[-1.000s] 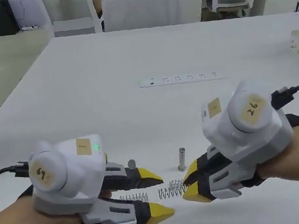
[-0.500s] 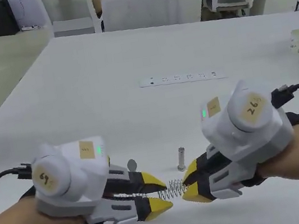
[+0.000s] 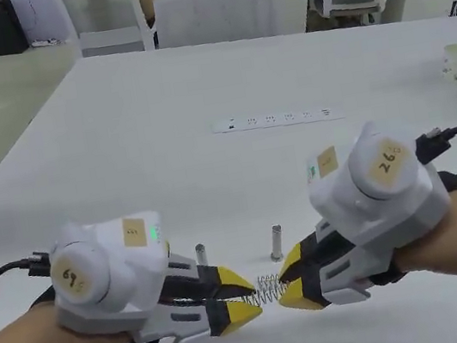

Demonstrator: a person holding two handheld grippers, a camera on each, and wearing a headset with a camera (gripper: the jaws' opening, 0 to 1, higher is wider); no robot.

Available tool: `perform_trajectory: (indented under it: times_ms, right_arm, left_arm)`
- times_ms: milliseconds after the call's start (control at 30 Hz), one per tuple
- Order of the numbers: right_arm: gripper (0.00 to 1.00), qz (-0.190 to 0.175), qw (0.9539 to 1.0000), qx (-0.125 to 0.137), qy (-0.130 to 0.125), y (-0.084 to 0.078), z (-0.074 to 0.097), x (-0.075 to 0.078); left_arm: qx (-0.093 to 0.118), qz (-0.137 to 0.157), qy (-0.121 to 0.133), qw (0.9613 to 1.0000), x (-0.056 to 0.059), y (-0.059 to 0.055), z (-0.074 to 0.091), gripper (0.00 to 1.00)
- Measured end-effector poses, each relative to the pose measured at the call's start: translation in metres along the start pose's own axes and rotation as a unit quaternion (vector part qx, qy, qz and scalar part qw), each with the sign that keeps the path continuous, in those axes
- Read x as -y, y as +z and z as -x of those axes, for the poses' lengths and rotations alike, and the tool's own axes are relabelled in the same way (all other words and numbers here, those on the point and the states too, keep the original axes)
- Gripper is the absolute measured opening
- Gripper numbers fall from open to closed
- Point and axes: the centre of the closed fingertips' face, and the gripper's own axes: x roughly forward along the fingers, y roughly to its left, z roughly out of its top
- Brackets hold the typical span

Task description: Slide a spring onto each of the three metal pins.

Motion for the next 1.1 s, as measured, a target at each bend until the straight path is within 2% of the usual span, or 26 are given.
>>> perform_trajectory:
  times_ms: [133,467,767,1100]
  right_arm:
    - [0.16,-0.003,1.0,0.002,0.005,0.0,-0.001,-0.002]
    - [0.13,-0.008,0.9999,0.0,0.012,-0.003,-0.004,-0.004]
    - [0.1,-0.005,1.0,-0.001,0.007,-0.003,-0.002,-0.004]
    - [0.09,-0.002,1.0,0.001,0.006,0.004,0.003,-0.006]
  left_arm:
    - [0.006,0.001,0.003,1.0,-0.001,0.002,0.001,0.02]
    - [0.021,-0.006,-0.004,0.9997,0.004,0.013,0.004,0.02]
    - [0.024,-0.008,-0.005,0.9997,0.005,0.015,0.003,0.02]
    - [0.02,-0.01,-0.002,0.9997,0.005,0.014,0.002,0.02]
